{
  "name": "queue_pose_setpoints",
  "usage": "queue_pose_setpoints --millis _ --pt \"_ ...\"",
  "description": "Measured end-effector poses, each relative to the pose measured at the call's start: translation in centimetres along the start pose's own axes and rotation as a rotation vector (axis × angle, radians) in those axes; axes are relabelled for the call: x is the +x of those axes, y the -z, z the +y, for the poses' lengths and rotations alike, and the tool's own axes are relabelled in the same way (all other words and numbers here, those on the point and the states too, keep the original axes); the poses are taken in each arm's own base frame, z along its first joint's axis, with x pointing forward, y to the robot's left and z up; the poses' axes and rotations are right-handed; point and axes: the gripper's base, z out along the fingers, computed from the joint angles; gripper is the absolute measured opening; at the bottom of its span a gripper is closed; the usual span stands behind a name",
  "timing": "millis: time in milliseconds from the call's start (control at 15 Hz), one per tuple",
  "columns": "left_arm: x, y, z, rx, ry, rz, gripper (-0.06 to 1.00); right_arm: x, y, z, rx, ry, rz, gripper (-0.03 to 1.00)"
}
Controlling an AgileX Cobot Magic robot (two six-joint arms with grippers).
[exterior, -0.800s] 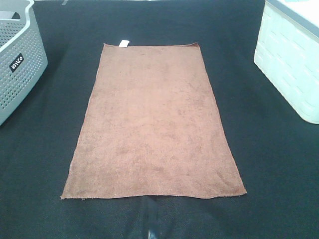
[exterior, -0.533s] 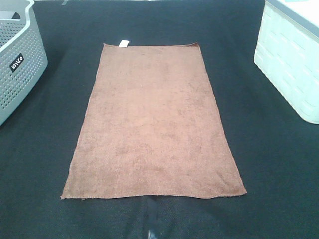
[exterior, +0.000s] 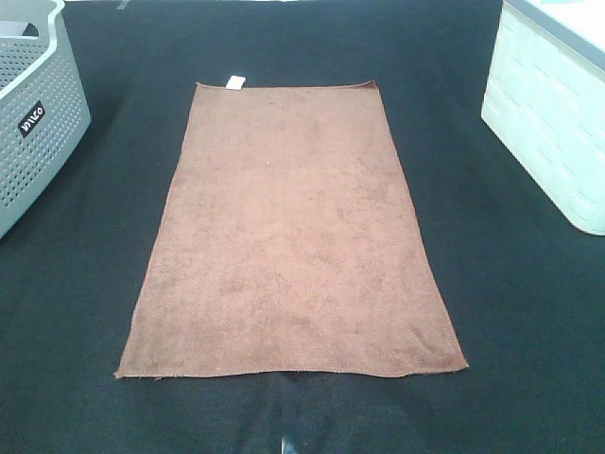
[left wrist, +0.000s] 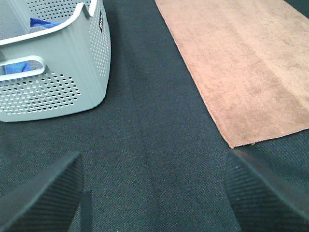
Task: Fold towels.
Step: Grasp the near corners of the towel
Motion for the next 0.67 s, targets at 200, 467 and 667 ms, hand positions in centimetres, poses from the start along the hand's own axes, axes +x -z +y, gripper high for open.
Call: queue_pose_setpoints --millis 200,467,667 --pt "0.00 0.00 0.00 0.000 0.000 0.000 0.76 0.00 0.00 0.00 0.000 0.000 0.000 0.77" --pt "0.00 0.00 0.00 0.000 0.000 0.000 0.76 0.00 0.00 0.00 0.000 0.000 0.000 0.77" --pt "0.00 0.00 0.00 0.000 0.000 0.000 0.76 0.00 0.00 0.00 0.000 0.000 0.000 0.77"
